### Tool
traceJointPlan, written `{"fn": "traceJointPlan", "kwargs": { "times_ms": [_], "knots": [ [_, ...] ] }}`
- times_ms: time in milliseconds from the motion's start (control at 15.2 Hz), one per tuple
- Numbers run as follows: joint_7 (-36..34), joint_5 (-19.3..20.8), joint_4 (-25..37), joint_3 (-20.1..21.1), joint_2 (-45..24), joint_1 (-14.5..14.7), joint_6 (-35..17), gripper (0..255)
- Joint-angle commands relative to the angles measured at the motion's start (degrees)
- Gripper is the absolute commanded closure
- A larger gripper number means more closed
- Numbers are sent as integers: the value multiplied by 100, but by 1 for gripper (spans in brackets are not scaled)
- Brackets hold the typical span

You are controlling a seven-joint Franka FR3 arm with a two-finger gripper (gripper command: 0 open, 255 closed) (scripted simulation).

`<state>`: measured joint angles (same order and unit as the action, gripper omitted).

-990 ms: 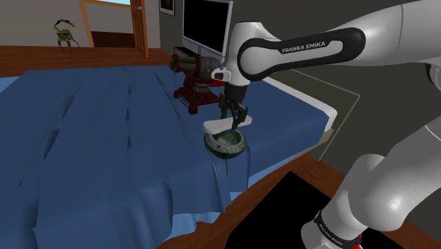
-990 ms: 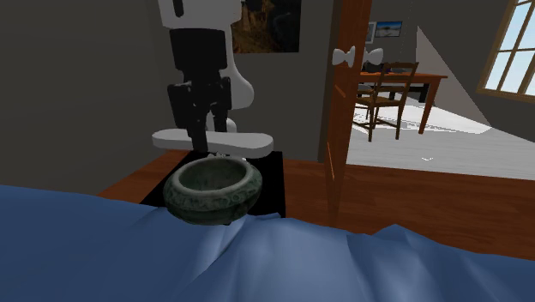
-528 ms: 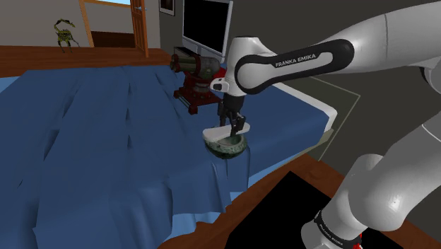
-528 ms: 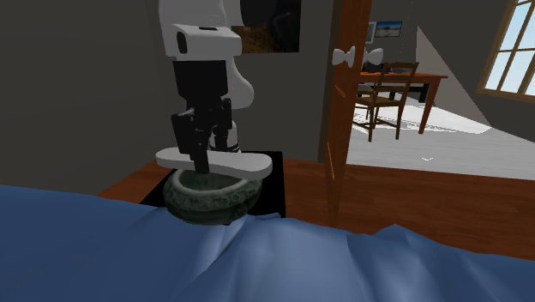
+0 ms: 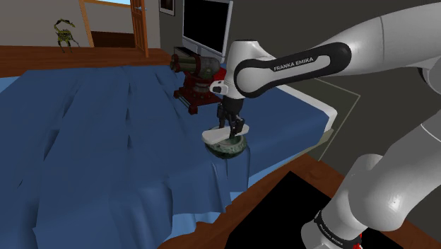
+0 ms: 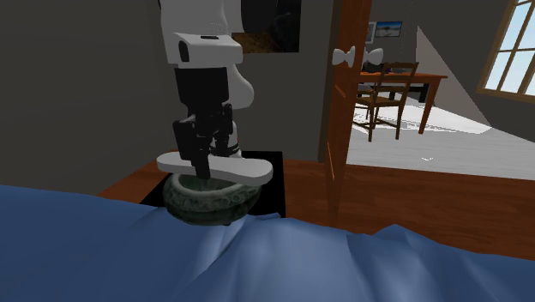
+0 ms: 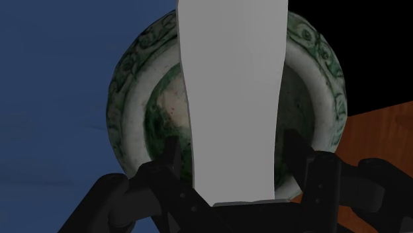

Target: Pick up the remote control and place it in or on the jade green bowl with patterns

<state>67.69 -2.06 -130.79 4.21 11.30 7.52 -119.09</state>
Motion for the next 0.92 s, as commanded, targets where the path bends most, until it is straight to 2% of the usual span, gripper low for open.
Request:
{"fn": "traceJointPlan", "kwargs": {
  "times_ms": [0,66,396,660,858],
  "knots": [
    [1,-3,-19,4,-14,4,5,255],
    [-1,-3,-14,5,-16,5,8,0],
    [1,-3,-19,4,-14,4,5,0],
    [5,-1,521,-15,191,-4,750,0],
    [5,-1,521,-15,191,-4,750,0]
  ]
}}
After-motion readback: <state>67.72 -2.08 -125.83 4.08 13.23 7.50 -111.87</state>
